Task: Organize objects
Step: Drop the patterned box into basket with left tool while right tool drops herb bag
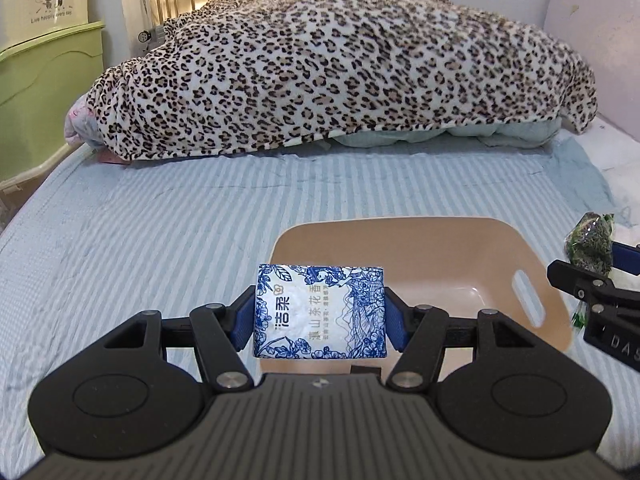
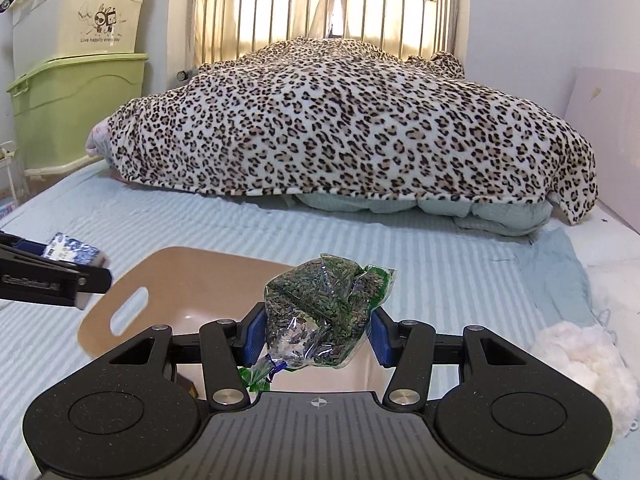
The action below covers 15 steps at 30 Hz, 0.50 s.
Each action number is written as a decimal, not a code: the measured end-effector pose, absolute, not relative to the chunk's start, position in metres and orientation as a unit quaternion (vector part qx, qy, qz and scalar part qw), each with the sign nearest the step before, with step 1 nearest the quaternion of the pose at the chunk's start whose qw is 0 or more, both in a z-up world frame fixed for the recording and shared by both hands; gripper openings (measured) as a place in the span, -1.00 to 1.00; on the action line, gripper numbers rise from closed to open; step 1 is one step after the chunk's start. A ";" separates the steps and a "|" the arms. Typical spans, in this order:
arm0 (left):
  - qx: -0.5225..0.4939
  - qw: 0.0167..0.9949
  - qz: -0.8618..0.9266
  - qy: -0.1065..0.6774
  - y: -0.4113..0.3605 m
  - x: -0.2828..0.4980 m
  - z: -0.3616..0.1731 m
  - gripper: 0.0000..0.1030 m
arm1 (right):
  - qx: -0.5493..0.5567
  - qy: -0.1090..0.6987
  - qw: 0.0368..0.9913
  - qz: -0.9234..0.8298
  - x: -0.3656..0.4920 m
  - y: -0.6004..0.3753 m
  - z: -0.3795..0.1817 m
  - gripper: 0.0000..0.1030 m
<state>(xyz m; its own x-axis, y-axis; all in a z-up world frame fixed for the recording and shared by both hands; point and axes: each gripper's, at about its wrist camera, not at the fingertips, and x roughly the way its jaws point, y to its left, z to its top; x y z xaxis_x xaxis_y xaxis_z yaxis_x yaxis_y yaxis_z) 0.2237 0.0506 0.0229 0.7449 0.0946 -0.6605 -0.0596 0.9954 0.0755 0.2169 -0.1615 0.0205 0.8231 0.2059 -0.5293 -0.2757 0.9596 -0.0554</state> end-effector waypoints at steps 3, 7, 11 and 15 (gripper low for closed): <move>0.030 0.928 0.044 0.368 0.045 0.239 0.009 0.24 | -0.064 0.279 0.950 0.123 0.231 -0.156 0.012 -0.05; 0.034 0.920 0.043 0.388 0.038 0.255 -0.014 0.24 | -0.064 0.301 0.944 0.118 0.247 -0.151 -0.002 -0.05; 0.032 0.909 0.035 0.413 0.033 0.266 -0.034 0.25 | -0.077 0.329 0.934 0.119 0.259 -0.146 -0.020 -0.05; 0.032 0.898 0.027 0.438 0.032 0.269 -0.049 0.25 | -0.083 0.363 0.921 0.117 0.266 -0.144 -0.039 -0.05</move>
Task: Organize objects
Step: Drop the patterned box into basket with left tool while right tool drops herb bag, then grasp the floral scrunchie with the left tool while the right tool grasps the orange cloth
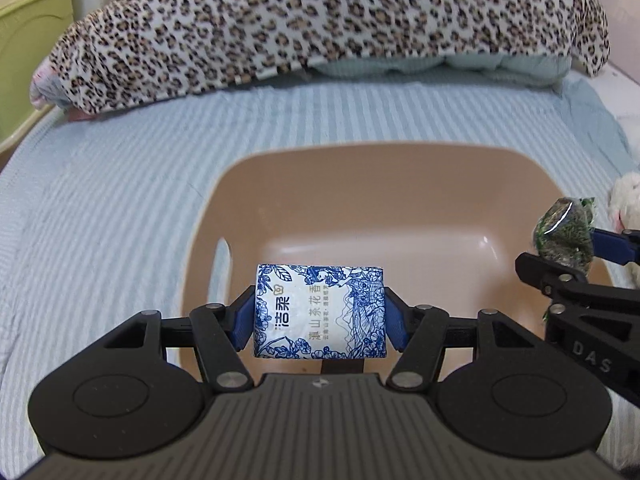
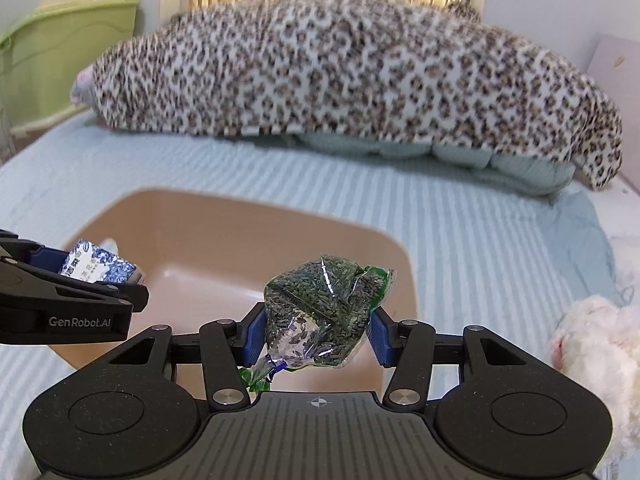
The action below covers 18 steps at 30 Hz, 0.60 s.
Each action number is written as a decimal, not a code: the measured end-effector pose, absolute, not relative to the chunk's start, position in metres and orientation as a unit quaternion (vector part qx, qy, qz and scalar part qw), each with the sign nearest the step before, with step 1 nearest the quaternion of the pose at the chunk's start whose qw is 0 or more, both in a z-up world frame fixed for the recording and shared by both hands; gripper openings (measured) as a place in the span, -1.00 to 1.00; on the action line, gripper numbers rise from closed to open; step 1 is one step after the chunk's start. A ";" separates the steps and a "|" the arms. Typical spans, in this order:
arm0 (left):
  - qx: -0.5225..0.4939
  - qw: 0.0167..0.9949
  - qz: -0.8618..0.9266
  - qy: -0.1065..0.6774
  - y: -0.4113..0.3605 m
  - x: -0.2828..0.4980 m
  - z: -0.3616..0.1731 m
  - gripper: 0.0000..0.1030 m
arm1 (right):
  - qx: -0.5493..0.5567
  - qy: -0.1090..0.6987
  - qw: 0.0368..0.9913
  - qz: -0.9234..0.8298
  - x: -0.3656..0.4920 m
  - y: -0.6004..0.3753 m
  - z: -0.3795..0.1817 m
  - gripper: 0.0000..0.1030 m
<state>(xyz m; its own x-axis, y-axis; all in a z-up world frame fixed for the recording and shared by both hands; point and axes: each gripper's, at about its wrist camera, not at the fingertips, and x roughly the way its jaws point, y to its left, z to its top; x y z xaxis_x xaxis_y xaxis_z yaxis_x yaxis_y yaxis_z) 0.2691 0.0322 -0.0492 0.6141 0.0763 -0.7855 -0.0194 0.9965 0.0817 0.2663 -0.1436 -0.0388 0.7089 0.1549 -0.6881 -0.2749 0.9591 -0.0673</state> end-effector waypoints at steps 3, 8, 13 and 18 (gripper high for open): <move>0.038 0.892 0.019 0.451 0.032 0.268 -0.055 0.26 | -0.091 0.377 0.915 0.116 0.263 -0.142 -0.051 -0.03; 0.033 0.895 0.016 0.444 0.033 0.260 -0.045 0.52 | -0.086 0.387 0.911 0.114 0.258 -0.144 -0.050 0.29; 0.034 0.902 0.022 0.431 0.034 0.246 -0.027 0.64 | -0.080 0.362 0.922 0.115 0.242 -0.155 -0.027 0.54; 0.038 0.904 0.019 0.425 0.035 0.223 -0.016 0.64 | -0.068 0.353 0.926 0.116 0.222 -0.170 -0.010 0.65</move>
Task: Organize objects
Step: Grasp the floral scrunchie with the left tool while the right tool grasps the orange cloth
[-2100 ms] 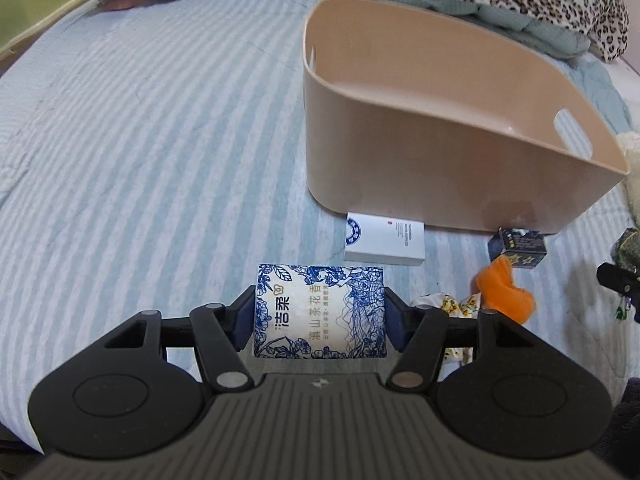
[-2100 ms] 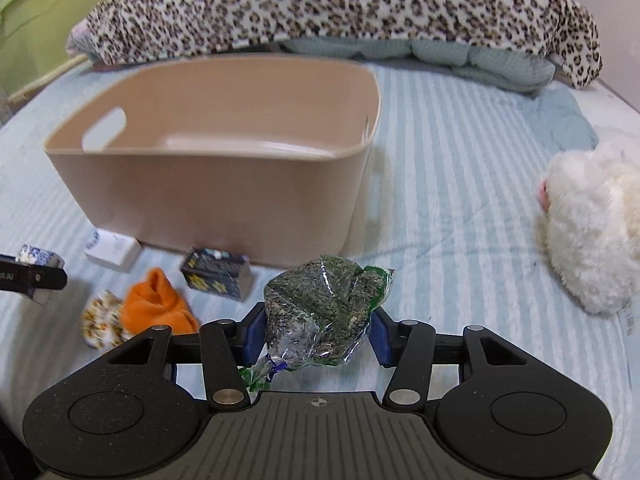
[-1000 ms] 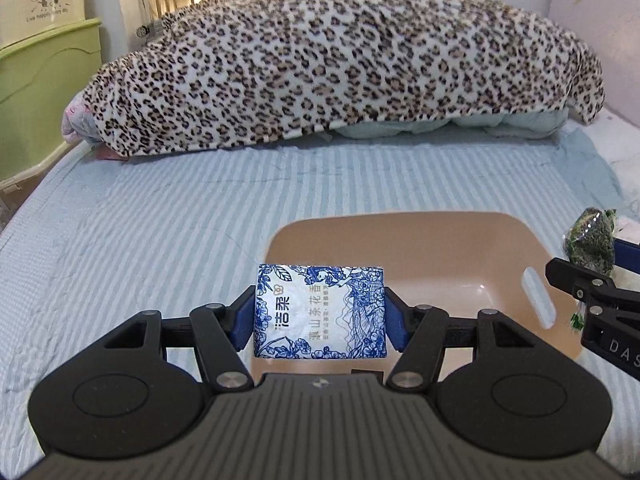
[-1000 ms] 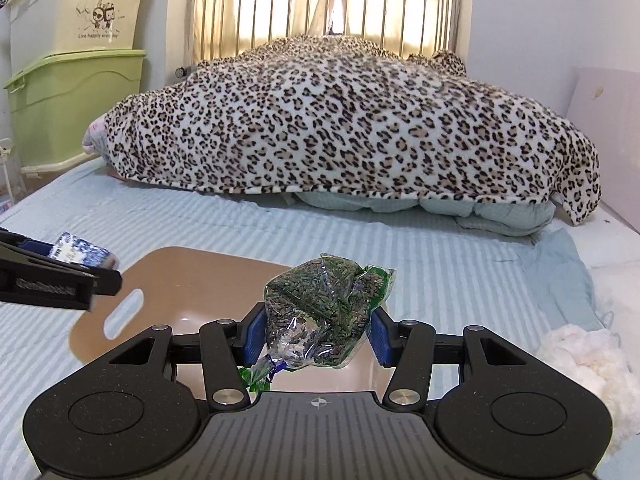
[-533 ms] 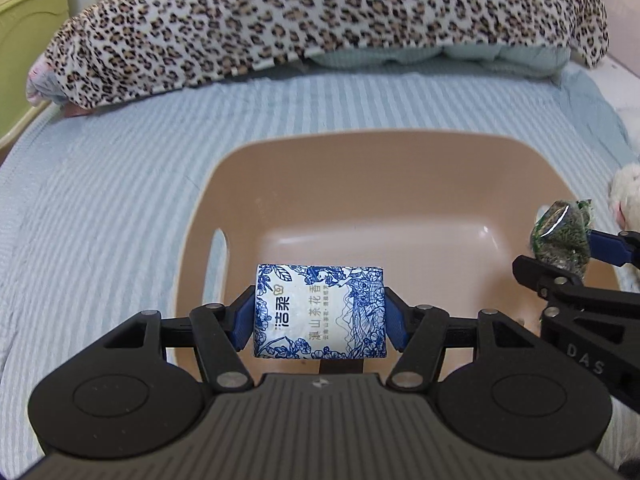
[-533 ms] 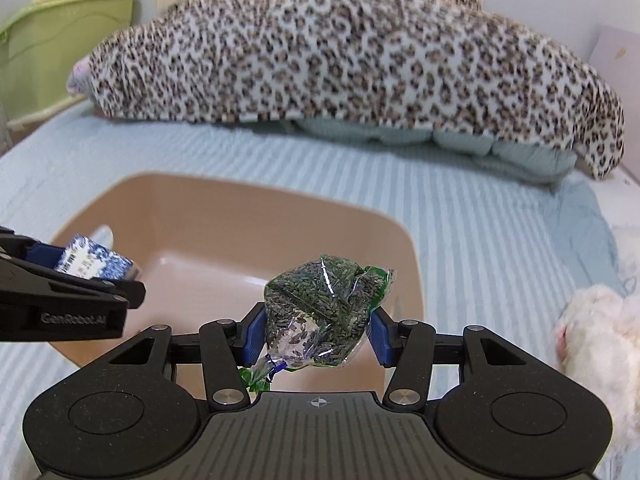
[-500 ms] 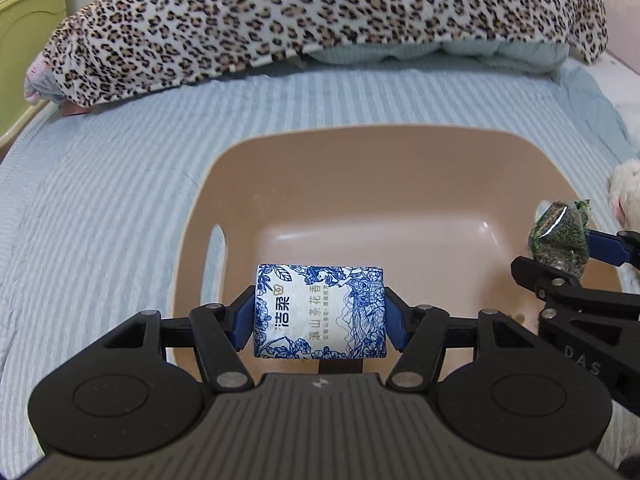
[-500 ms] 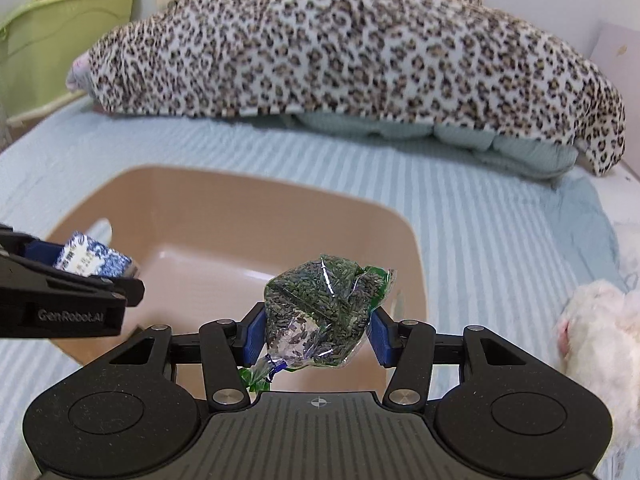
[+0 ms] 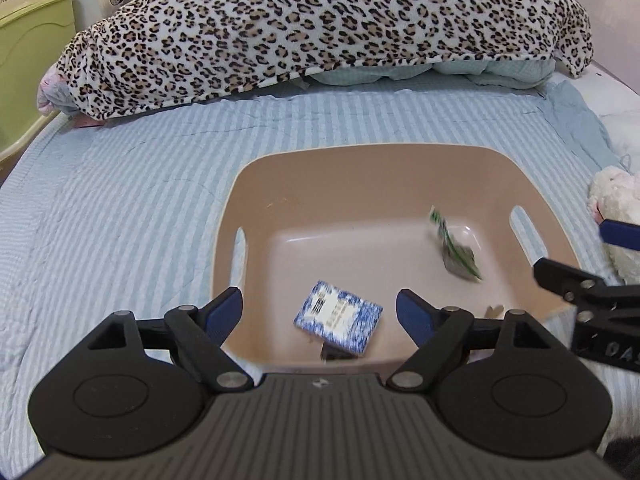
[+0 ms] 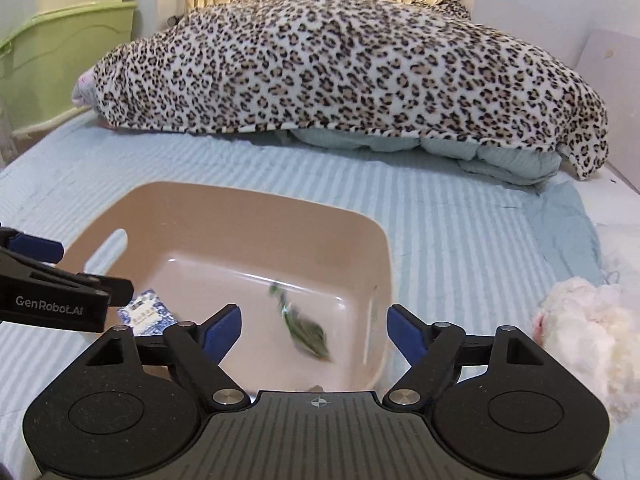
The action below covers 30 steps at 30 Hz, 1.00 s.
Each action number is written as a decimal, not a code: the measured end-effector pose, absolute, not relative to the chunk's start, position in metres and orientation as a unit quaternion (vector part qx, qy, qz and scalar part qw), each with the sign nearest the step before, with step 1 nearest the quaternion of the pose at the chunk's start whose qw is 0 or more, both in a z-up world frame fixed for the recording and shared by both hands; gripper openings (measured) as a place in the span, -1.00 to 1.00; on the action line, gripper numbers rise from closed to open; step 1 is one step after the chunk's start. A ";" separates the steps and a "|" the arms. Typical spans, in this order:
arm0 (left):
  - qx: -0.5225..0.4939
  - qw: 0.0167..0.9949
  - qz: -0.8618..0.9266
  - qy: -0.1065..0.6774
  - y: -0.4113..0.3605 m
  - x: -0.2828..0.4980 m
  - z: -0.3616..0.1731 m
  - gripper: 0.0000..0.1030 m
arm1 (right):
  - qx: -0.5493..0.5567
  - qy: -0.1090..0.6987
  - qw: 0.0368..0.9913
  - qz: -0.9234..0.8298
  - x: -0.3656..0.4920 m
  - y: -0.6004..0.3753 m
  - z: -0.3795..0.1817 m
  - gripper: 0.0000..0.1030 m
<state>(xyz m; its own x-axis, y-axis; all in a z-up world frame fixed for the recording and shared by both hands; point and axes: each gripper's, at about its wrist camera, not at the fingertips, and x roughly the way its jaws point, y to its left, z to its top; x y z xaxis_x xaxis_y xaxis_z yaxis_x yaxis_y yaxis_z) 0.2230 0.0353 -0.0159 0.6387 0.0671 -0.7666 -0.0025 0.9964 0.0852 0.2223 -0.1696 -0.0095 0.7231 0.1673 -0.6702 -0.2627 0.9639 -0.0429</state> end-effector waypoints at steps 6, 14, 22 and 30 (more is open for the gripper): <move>0.035 0.901 0.019 0.432 0.045 0.194 -0.016 0.64 | -0.068 0.361 0.923 0.119 0.196 -0.180 -0.007 0.70; 0.020 0.889 0.013 0.457 0.056 0.168 -0.037 0.65 | -0.074 0.391 0.910 0.121 0.176 -0.185 -0.024 0.70; 0.012 0.866 0.000 0.500 0.056 0.154 -0.075 0.65 | -0.075 0.421 0.896 0.117 0.167 -0.187 -0.048 0.70; -0.009 0.849 -0.015 0.528 0.055 0.155 -0.106 0.65 | -0.071 0.439 0.887 0.121 0.164 -0.186 -0.065 0.70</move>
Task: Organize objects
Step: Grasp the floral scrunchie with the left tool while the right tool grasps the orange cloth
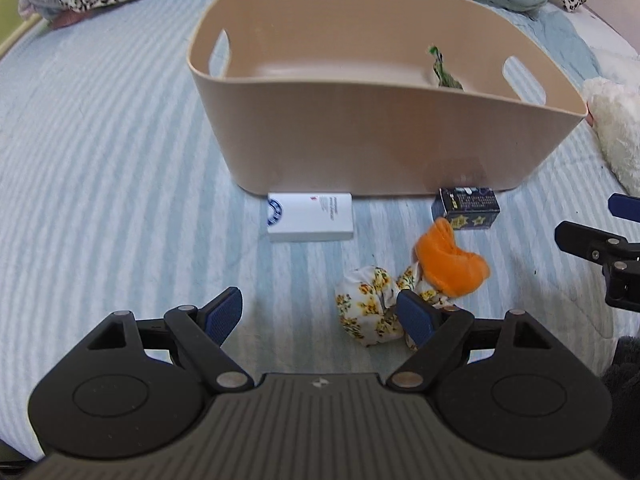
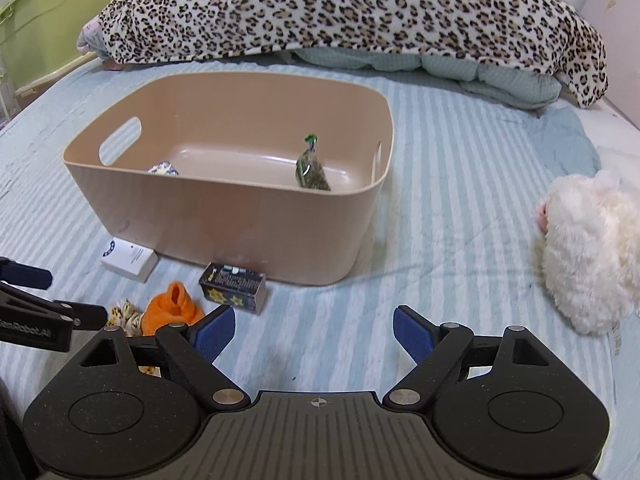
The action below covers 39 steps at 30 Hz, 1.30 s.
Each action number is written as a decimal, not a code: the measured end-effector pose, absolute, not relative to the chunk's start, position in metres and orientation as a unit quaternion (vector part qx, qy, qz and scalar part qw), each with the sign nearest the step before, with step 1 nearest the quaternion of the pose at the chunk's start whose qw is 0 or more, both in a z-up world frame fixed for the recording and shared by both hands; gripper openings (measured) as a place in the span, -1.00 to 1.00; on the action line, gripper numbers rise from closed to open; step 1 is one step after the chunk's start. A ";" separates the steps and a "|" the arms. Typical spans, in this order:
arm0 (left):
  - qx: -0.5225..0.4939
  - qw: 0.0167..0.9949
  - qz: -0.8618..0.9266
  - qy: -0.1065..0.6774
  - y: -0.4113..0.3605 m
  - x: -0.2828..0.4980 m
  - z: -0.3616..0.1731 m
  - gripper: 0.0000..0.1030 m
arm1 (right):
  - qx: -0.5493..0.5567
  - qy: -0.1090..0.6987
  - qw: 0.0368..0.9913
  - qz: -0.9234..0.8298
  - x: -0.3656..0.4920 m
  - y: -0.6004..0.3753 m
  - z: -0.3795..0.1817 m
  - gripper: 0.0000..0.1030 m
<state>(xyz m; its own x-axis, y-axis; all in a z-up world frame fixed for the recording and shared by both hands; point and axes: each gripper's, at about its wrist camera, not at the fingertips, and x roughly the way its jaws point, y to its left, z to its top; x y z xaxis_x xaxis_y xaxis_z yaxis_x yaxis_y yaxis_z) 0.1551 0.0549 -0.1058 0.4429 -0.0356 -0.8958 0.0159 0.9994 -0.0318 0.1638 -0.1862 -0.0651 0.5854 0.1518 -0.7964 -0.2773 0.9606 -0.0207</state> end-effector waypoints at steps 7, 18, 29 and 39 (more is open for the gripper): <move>-0.017 0.838 -0.027 0.545 0.052 0.159 -0.125 0.65 | -0.065 0.447 0.879 0.149 0.163 -0.174 -0.076 0.70; -0.020 0.834 -0.042 0.549 0.058 0.158 -0.138 0.63 | -0.027 0.495 0.844 0.205 0.175 -0.154 -0.108 0.60; 0.013 0.847 -0.076 0.527 0.050 0.155 -0.142 0.29 | -0.005 0.516 0.823 0.236 0.181 -0.144 -0.122 -0.25; -0.017 0.845 -0.097 0.525 0.049 0.156 -0.138 -0.88 | -0.029 0.496 0.833 0.241 0.167 -0.139 -0.119 -0.88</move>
<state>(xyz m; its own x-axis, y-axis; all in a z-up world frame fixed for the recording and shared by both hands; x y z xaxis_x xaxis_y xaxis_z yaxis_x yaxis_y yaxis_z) 0.1559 0.0494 -0.1380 0.4300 -0.1821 -0.8843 0.1466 0.9805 -0.1306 0.1672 -0.1391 -0.1188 0.3910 0.3727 -0.8415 -0.4309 0.8821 0.1904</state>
